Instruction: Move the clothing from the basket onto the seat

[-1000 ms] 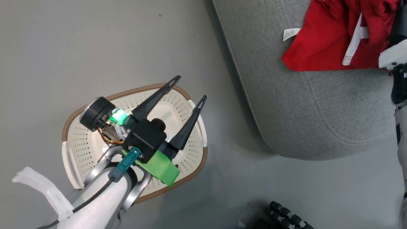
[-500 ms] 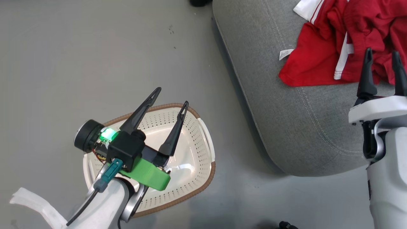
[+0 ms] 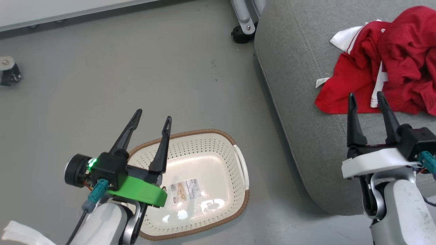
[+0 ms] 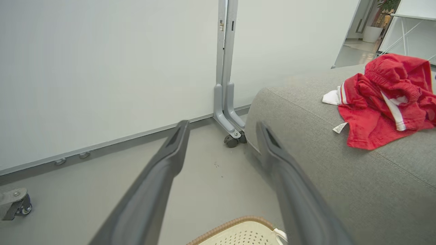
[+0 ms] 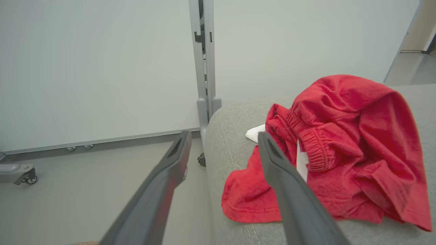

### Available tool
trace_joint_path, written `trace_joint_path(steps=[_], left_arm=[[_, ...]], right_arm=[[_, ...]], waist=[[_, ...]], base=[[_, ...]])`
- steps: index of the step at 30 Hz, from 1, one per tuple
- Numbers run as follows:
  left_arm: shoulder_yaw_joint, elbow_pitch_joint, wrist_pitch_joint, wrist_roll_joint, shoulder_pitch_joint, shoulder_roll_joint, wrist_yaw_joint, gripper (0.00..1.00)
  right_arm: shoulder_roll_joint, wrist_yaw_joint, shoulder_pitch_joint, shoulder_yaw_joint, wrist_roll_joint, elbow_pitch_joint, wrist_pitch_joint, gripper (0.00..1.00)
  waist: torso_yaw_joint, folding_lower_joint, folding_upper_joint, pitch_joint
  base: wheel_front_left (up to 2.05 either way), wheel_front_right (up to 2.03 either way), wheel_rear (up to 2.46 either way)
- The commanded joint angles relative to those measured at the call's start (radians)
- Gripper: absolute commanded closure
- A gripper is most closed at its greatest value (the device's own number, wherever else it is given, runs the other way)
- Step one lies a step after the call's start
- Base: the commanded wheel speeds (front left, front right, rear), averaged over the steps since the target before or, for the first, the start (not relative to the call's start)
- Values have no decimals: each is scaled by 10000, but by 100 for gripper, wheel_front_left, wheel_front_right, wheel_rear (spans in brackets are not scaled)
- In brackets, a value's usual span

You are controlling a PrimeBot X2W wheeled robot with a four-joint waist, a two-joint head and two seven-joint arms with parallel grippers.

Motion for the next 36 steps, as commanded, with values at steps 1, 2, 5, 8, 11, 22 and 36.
trace_joint_path(steps=[1,2,5,8,11,22,36], left_arm=[[168,25,-71,-113,195,-19,81,0],[287,110,-87,-156,300,-40,120,0],[781,103,-86,-145,587,-190,208,0],[1208,75,-82,-69,923,-296,193,0],[1691,46,-82,21,1279,-402,123,0],[2905,208,-74,389,2477,-845,-314,0],[3420,702,-75,842,3443,-1222,-731,0]], right_arm=[[17,-12,286,9,-42,-193,103,0],[21,-11,424,29,-28,-337,206,0],[63,-11,835,179,-17,-734,458,0],[67,-12,1182,262,-41,-1070,638,0],[79,-11,1552,367,62,-1358,807,0],[80,-11,2519,529,146,-1864,1292,0],[82,-11,3557,788,293,-2266,1780,0]], waist=[[545,0,0,-498],[663,0,0,-595],[968,0,0,-817],[1239,0,0,-1014],[1514,0,0,-1219],[1902,0,0,-1951],[1872,0,0,-2805]], base=[[0,0,0],[0,0,0],[0,0,0],[0,0,0],[0,0,0],[0,0,0],[0,0,0]])
